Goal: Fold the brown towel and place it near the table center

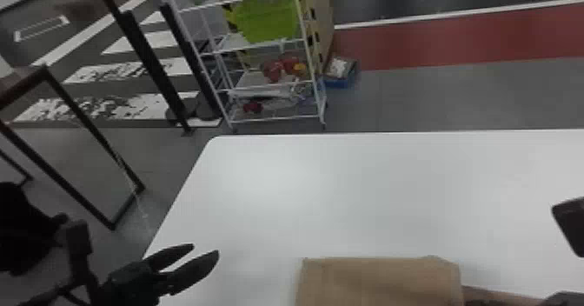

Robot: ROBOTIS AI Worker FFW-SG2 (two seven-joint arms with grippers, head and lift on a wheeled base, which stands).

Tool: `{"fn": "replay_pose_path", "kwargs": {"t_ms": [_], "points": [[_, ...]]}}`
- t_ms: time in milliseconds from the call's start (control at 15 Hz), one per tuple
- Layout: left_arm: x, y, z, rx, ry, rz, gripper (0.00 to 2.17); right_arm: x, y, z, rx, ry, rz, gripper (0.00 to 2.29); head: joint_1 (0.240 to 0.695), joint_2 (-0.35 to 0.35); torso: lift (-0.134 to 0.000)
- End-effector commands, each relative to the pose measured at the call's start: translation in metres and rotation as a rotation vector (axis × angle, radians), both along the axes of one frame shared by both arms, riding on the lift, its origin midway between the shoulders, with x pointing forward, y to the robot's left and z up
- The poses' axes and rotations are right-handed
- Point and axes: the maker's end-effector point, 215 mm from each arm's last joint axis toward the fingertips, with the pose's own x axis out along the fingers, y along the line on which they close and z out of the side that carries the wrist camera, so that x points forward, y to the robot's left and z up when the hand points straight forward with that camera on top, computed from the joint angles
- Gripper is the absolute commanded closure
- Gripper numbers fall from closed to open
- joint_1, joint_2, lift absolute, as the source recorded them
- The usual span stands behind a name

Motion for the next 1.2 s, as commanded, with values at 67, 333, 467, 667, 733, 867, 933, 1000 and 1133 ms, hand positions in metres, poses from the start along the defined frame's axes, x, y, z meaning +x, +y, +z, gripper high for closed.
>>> {"fn": "replay_pose_path", "kwargs": {"t_ms": [67, 333, 467, 667, 733, 867, 933, 1000, 1133], "points": [[0.004, -0.002, -0.002, -0.011, -0.003, 0.004, 0.02, -0.024, -0.008, -0.032, -0.013, 0.101, -0.013, 1.87, 0.695, 0.35, -0.122], [0.003, -0.001, 0.001, -0.008, -0.009, 0.001, 0.02, -0.004, -0.032, 0.018, 0.007, -0.039, -0.067, 1.87, 0.695, 0.35, -0.122], [0.002, -0.002, 0.002, -0.014, -0.011, -0.002, 0.02, -0.01, -0.054, 0.012, -0.023, -0.028, -0.098, 1.87, 0.695, 0.35, -0.122], [-0.001, -0.007, 0.0, -0.02, -0.005, -0.013, 0.02, -0.04, -0.061, -0.034, -0.051, 0.108, -0.109, 1.87, 0.695, 0.35, -0.122], [-0.001, -0.009, 0.001, -0.023, -0.008, -0.021, 0.02, -0.041, -0.066, -0.035, -0.054, 0.111, -0.121, 1.87, 0.695, 0.35, -0.122], [-0.003, -0.01, 0.001, -0.024, -0.004, -0.023, 0.02, -0.026, -0.089, -0.008, -0.031, 0.045, -0.178, 1.87, 0.695, 0.35, -0.122], [-0.005, -0.011, 0.001, -0.027, -0.003, -0.025, 0.02, -0.02, -0.104, 0.005, -0.037, 0.005, -0.206, 1.87, 0.695, 0.35, -0.122], [-0.004, -0.011, 0.001, -0.028, -0.004, -0.026, 0.02, -0.016, -0.114, 0.012, -0.034, -0.011, -0.228, 1.87, 0.695, 0.35, -0.122], [-0.004, -0.014, 0.001, -0.028, -0.003, -0.032, 0.02, -0.032, -0.124, -0.002, -0.037, 0.041, -0.241, 1.87, 0.695, 0.35, -0.122]]}}
